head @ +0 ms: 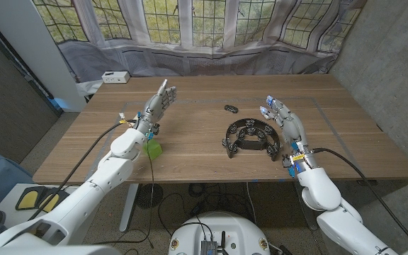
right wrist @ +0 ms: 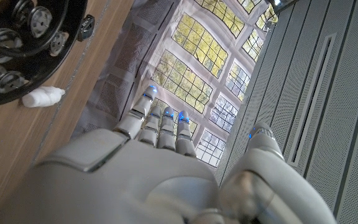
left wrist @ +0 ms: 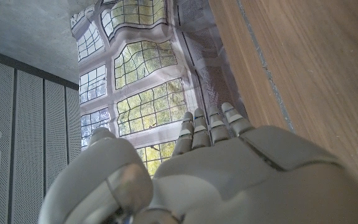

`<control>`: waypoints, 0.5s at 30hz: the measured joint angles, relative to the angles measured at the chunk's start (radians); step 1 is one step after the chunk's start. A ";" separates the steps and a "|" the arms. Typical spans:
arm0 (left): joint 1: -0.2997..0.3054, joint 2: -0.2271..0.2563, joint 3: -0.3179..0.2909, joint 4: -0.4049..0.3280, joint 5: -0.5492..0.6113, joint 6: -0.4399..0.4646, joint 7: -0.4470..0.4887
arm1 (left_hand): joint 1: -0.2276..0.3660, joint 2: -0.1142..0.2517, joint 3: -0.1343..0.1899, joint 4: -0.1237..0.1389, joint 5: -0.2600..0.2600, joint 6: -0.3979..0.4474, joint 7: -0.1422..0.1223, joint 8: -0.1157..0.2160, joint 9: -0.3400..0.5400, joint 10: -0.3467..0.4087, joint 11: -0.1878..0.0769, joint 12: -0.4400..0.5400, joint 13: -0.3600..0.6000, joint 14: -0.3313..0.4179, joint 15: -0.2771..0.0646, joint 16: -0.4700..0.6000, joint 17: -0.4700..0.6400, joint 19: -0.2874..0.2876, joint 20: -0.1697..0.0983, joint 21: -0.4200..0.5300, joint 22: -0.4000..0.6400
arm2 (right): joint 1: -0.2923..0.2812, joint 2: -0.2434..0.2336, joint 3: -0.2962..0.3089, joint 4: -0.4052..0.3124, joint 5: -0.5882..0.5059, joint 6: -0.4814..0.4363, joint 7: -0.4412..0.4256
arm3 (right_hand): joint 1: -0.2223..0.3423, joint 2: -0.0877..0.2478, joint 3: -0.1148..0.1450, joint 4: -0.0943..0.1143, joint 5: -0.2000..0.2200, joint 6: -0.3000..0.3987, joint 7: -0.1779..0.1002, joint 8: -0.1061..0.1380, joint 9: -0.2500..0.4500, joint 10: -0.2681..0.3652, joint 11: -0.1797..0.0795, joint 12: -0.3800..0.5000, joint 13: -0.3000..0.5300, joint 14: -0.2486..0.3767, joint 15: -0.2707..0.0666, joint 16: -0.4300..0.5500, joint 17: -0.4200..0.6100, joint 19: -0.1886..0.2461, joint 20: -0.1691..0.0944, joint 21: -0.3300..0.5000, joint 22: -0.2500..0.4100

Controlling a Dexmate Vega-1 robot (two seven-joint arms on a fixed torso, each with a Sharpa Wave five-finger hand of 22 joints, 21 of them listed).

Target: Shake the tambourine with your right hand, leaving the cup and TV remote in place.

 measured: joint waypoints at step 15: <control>-0.002 -0.004 0.000 0.001 -0.029 0.008 -0.033 | 0.000 0.000 0.004 -0.004 0.000 0.005 -0.005 0.000 0.000 0.009 0.002 0.000 0.000 0.012 -0.001 0.000 0.000 0.001 0.001 -0.008 0.000 | -0.037 0.026 0.013 -0.021 -0.139 -0.015 -0.074 | 0.014 -0.003 0.002 -0.002 0.000 0.039 -0.018 0.000 0.000 0.039 -0.003 0.000 0.005 0.002 -0.011 -0.004 0.002 -0.017 0.005 -0.003 0.000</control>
